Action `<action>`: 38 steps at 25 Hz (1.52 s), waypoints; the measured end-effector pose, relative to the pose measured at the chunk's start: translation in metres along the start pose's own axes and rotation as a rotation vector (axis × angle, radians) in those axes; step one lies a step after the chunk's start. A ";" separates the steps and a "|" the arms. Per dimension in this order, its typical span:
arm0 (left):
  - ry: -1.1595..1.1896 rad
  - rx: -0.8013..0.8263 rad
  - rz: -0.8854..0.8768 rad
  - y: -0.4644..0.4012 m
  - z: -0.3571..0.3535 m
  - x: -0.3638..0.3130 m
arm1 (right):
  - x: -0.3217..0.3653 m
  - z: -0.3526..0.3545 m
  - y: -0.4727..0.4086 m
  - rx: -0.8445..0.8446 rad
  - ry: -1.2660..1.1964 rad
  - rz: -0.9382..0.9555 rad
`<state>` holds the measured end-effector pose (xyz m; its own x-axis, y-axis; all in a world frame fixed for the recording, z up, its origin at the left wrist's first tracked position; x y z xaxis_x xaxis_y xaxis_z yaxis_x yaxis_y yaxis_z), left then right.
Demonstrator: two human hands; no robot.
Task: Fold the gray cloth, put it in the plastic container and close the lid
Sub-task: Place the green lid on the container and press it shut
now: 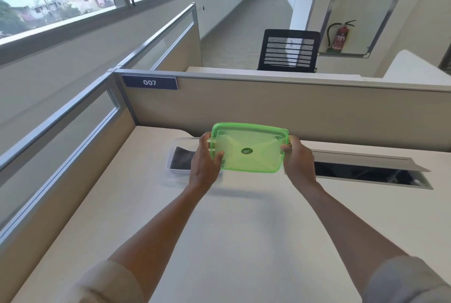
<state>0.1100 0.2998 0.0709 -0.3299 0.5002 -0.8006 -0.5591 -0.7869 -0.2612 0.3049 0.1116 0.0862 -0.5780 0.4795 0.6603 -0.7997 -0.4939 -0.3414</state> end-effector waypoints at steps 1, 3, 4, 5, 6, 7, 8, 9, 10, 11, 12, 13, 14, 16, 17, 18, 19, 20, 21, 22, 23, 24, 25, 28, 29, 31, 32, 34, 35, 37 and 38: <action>-0.006 0.007 0.032 -0.001 0.005 0.008 | 0.004 -0.007 -0.003 -0.013 -0.037 -0.024; -0.041 0.026 0.087 -0.003 0.016 0.027 | 0.015 -0.026 -0.007 -0.015 -0.118 -0.083; -0.055 0.029 0.104 -0.005 0.024 0.037 | 0.019 -0.038 -0.008 -0.004 -0.154 -0.108; -0.069 0.029 0.112 -0.007 0.031 0.047 | 0.025 -0.049 -0.007 0.007 -0.179 -0.129; -0.085 0.025 0.107 -0.010 0.040 0.057 | 0.032 -0.061 -0.007 0.018 -0.198 -0.140; -0.108 0.018 0.106 -0.013 0.048 0.066 | 0.038 -0.072 -0.006 0.031 -0.211 -0.153; -0.142 0.004 0.105 -0.017 0.056 0.073 | 0.043 -0.084 -0.007 0.047 -0.232 -0.163; -0.191 -0.017 0.112 -0.022 0.063 0.080 | 0.049 -0.097 -0.008 0.070 -0.253 -0.175; -0.242 -0.038 0.127 -0.026 0.070 0.087 | 0.056 -0.111 -0.010 0.091 -0.271 -0.180; -0.286 -0.053 0.153 -0.030 0.076 0.092 | 0.062 -0.123 -0.012 0.113 -0.278 -0.189; -0.319 -0.061 0.180 -0.034 0.080 0.099 | 0.068 -0.136 -0.015 0.133 -0.283 -0.191; -0.346 -0.063 0.202 -0.037 0.084 0.106 | 0.073 -0.145 -0.016 0.155 -0.284 -0.195; -0.370 -0.063 0.219 -0.041 0.088 0.115 | 0.078 -0.157 -0.018 0.182 -0.286 -0.194; -0.420 -0.052 0.228 -0.047 0.091 0.132 | 0.084 -0.174 -0.019 0.227 -0.284 -0.202; -0.440 -0.043 0.227 -0.050 0.089 0.137 | 0.084 -0.180 -0.020 0.238 -0.274 -0.210; -0.454 -0.034 0.224 -0.053 0.087 0.141 | 0.082 -0.186 -0.022 0.243 -0.258 -0.216; -0.464 -0.026 0.224 -0.056 0.083 0.144 | 0.080 -0.190 -0.023 0.250 -0.236 -0.220; -0.469 -0.019 0.232 -0.057 0.079 0.146 | 0.077 -0.194 -0.023 0.261 -0.206 -0.217; -0.469 -0.009 0.249 -0.059 0.075 0.147 | 0.075 -0.198 -0.023 0.275 -0.174 -0.216; -0.468 0.002 0.275 -0.061 0.072 0.150 | 0.073 -0.202 -0.022 0.283 -0.147 -0.219; -0.469 0.013 0.305 -0.062 0.069 0.152 | 0.072 -0.205 -0.022 0.284 -0.125 -0.222; -0.477 0.022 0.332 -0.061 0.066 0.154 | 0.071 -0.207 -0.022 0.279 -0.104 -0.219; -0.494 0.029 0.350 -0.060 0.064 0.155 | 0.072 -0.209 -0.021 0.272 -0.079 -0.214; -0.588 0.052 0.337 -0.054 0.057 0.152 | 0.071 -0.211 -0.017 0.253 0.016 -0.194; -0.616 0.060 0.323 -0.052 0.055 0.149 | 0.068 -0.211 -0.017 0.254 0.041 -0.191; -0.648 0.077 0.300 -0.049 0.051 0.146 | 0.065 -0.210 -0.016 0.262 0.060 -0.181; -0.659 0.085 0.293 -0.048 0.050 0.146 | 0.064 -0.210 -0.016 0.270 0.064 -0.174; -0.666 0.097 0.280 -0.046 0.048 0.145 | 0.064 -0.210 -0.014 0.288 0.095 -0.171; -0.658 0.099 0.270 -0.044 0.046 0.145 | 0.063 -0.209 -0.011 0.301 0.117 -0.173; -0.633 0.096 0.252 -0.042 0.043 0.144 | 0.061 -0.209 -0.003 0.339 0.142 -0.188; -0.621 0.097 0.252 -0.042 0.043 0.144 | 0.058 -0.210 0.000 0.360 0.146 -0.197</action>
<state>0.0536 0.4201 -0.0105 -0.8187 0.4438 -0.3643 -0.4644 -0.8849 -0.0344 0.2369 0.2918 -0.0157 -0.4576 0.6745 0.5794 -0.8042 -0.5919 0.0537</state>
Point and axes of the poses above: each hand's wrist, its own y-axis away from the middle knuckle, its own z-axis out of the back of the hand, x = y × z, the point moved 6 cm from there along -y, towards the middle knuckle
